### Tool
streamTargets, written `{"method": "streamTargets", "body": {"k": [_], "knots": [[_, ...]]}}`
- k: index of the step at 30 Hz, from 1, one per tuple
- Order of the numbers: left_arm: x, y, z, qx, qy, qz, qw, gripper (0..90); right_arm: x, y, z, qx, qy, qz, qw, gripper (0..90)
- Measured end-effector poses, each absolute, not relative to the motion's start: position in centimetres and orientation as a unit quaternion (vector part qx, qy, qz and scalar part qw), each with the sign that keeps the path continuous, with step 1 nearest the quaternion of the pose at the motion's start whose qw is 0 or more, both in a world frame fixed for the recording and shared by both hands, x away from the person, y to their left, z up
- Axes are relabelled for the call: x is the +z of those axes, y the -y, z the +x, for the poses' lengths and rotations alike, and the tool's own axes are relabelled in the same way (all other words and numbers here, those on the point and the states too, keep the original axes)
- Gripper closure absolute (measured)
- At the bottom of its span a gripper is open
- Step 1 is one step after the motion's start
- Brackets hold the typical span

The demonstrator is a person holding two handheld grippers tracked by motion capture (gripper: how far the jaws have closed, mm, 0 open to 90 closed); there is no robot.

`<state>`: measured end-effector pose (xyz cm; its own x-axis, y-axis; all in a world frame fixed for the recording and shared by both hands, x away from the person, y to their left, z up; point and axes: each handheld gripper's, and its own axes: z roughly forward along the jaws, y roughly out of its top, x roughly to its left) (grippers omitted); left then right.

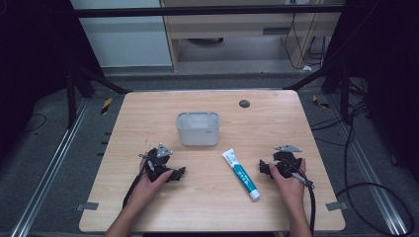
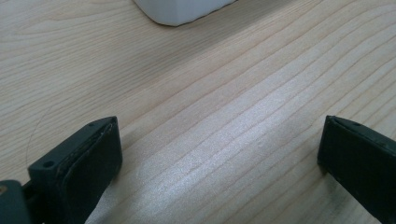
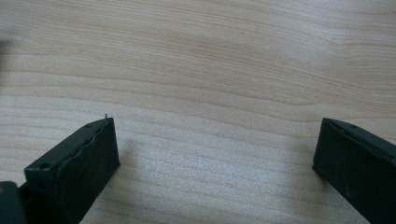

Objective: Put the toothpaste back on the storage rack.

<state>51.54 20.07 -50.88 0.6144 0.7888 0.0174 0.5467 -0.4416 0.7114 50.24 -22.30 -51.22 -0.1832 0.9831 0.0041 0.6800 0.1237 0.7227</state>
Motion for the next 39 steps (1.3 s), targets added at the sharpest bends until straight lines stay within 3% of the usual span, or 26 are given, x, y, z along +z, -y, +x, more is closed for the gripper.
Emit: {"method": "streamTargets", "body": {"k": [6,8,16,29,39], "knots": [[-50.9,-20.1,51.5,0.177,-0.402,0.83,0.342,0.0,-51.2,22.5,50.4,0.306,-0.713,0.581,0.246,1.7],[-50.9,-20.1,51.5,0.177,-0.402,0.83,0.342,0.0,-50.9,22.5,50.2,0.303,-0.719,0.577,0.242,9.2],[-50.9,-20.1,51.5,0.177,-0.403,0.83,0.343,0.0,-47.3,21.4,48.6,0.312,-0.748,0.535,0.237,18.6],[-50.9,-20.1,51.5,0.177,-0.402,0.83,0.343,0.0,-43.6,14.6,48.0,0.274,-0.825,0.462,0.176,33.7],[-50.9,-20.1,51.5,0.177,-0.402,0.83,0.343,0.0,-43.0,12.8,48.9,0.251,-0.849,0.439,0.153,42.1]]}}
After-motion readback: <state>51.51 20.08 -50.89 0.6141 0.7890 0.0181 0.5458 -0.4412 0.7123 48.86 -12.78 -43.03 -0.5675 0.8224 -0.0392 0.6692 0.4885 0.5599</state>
